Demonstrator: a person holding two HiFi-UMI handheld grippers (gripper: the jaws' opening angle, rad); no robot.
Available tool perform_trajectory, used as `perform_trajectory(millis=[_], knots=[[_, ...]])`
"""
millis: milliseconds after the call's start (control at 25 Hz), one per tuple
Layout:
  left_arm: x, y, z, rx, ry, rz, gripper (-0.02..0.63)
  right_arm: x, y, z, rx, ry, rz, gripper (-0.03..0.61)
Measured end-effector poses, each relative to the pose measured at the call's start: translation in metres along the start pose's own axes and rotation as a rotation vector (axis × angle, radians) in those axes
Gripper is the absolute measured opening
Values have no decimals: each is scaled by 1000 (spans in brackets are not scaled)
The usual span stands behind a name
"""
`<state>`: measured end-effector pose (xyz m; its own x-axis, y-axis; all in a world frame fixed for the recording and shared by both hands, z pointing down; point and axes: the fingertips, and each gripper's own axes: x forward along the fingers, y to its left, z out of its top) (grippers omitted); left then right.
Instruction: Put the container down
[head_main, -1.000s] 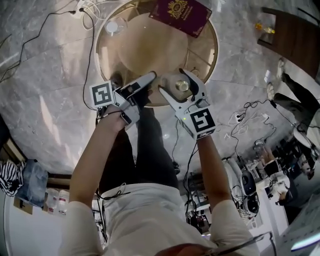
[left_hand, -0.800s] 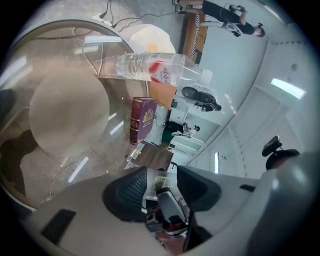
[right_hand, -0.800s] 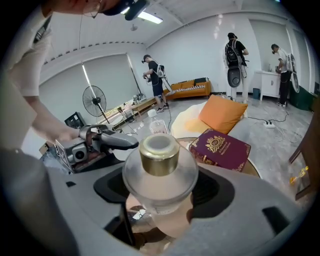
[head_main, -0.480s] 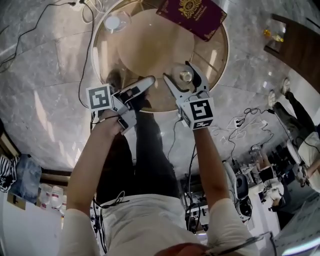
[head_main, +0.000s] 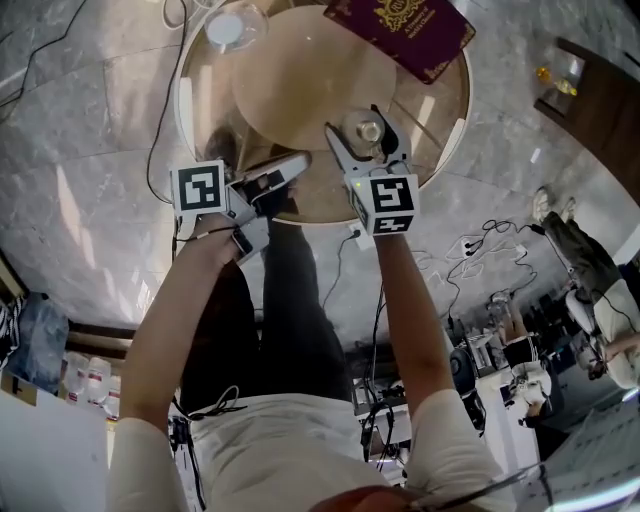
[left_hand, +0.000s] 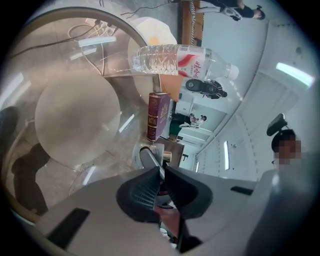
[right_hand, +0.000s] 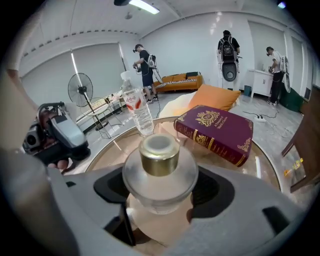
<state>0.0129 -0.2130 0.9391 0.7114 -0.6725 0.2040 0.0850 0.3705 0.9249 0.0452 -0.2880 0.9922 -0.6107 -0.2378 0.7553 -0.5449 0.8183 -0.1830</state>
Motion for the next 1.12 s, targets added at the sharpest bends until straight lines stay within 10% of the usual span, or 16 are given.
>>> perform_trajectory(millis=[1120], knots=[[13,40,-10,79,79,50,25,33,-21,-34,-70,-47,-106,337]])
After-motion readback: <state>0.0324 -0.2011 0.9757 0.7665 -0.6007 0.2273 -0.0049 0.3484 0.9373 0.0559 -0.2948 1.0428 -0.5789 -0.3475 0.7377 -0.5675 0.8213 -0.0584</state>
